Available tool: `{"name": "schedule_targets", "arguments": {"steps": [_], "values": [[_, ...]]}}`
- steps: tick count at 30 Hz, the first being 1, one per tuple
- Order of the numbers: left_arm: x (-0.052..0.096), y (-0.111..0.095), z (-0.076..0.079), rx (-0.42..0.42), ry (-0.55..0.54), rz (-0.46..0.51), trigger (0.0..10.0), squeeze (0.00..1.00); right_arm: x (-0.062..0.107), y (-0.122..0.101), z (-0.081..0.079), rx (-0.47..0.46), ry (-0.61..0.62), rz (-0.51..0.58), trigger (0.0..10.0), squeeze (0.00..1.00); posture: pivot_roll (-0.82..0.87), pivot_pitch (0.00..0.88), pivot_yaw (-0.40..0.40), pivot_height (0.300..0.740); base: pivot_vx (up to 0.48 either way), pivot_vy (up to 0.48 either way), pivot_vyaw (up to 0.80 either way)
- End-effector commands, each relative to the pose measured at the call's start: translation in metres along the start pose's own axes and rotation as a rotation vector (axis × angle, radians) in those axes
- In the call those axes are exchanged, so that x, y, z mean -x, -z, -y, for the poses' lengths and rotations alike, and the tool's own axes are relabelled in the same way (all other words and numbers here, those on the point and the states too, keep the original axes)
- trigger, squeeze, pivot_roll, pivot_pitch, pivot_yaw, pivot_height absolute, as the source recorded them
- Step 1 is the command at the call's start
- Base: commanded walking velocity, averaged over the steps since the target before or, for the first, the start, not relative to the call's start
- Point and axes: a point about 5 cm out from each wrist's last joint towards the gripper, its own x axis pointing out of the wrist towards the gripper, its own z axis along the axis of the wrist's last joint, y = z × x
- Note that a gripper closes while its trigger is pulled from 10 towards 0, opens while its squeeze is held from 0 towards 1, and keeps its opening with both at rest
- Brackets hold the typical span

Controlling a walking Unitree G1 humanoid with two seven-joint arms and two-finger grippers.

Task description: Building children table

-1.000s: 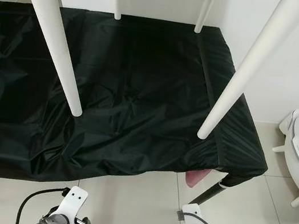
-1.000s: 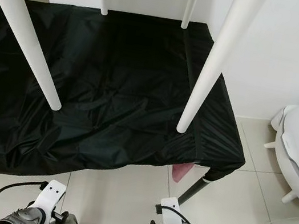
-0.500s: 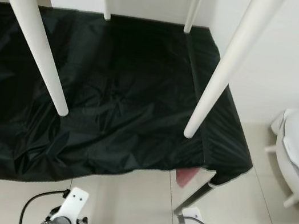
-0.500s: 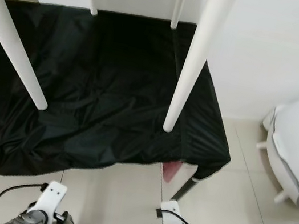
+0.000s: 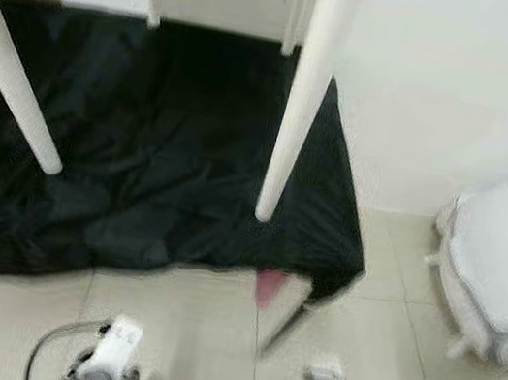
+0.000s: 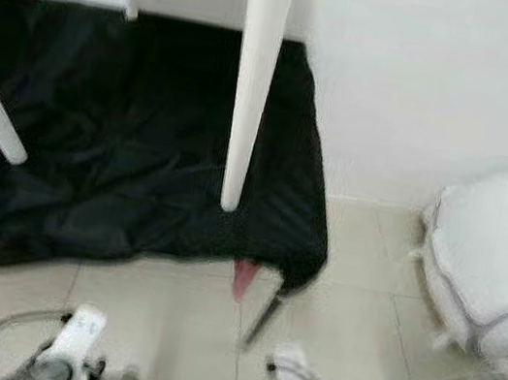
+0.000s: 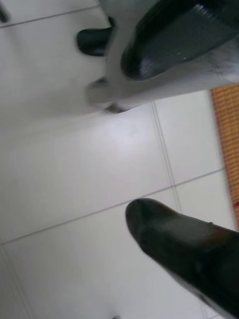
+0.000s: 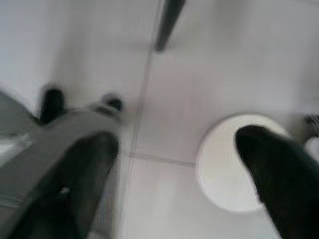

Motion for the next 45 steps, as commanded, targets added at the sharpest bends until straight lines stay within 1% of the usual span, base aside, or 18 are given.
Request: {"name": "schedule_targets", "arguments": {"steps": [1,16,20,22,24,29,34,38,45], "values": [[0.000,0.000,0.002,0.011,-0.002,-0.006,10.0,0.00,0.002,0.010,-0.001,0.004,-0.008,-0.039,10.0,0.00,-0.04,0.000,0.006,0.740,0.000,0.000,0.00],[-0.001,-0.001,0.004,0.022,-0.015,-0.017,10.0,0.00,0.003,0.011,0.006,0.016,-0.001,-0.040,10.0,0.00,-0.04,0.000,-0.008,0.740,0.000,0.000,0.00],[0.000,0.001,0.005,0.025,-0.016,-0.023,10.0,0.00,0.003,0.011,0.007,0.017,-0.001,-0.040,10.0,0.00,-0.04,0.000,-0.010,0.740,0.000,0.000,0.00],[0.001,0.006,0.005,0.029,-0.015,-0.034,10.0,0.00,0.003,0.011,0.008,0.017,-0.002,-0.040,10.0,0.00,-0.04,0.000,-0.014,0.740,0.000,0.000,0.00],[0.001,0.006,0.005,0.029,-0.015,-0.034,10.0,0.00,0.003,0.011,0.008,0.017,-0.002,-0.040,10.0,0.00,-0.04,0.000,-0.014,0.740,0.000,0.000,0.00],[0.003,0.015,0.004,0.034,-0.016,-0.052,10.0,0.00,0.003,0.011,0.008,0.019,-0.006,-0.046,10.0,0.00,-0.03,0.000,-0.020,0.740,0.000,0.000,0.00],[0.002,0.014,0.006,0.039,-0.013,-0.051,10.0,0.00,0.003,0.011,0.008,0.021,-0.006,-0.048,10.0,0.00,-0.03,0.000,-0.022,0.740,0.000,0.000,0.00],[0.002,0.010,0.012,0.034,0.002,-0.038,10.0,0.00,0.004,0.012,0.010,0.021,-0.003,-0.052,10.0,0.00,-0.03,0.000,-0.022,0.740,0.000,0.000,0.00],[0.001,0.006,0.015,0.041,0.006,-0.030,10.0,0.00,0.004,0.012,0.011,0.018,0.000,-0.055,10.0,0.00,-0.03,0.000,-0.025,0.740,0.000,0.000,0.00]]}}
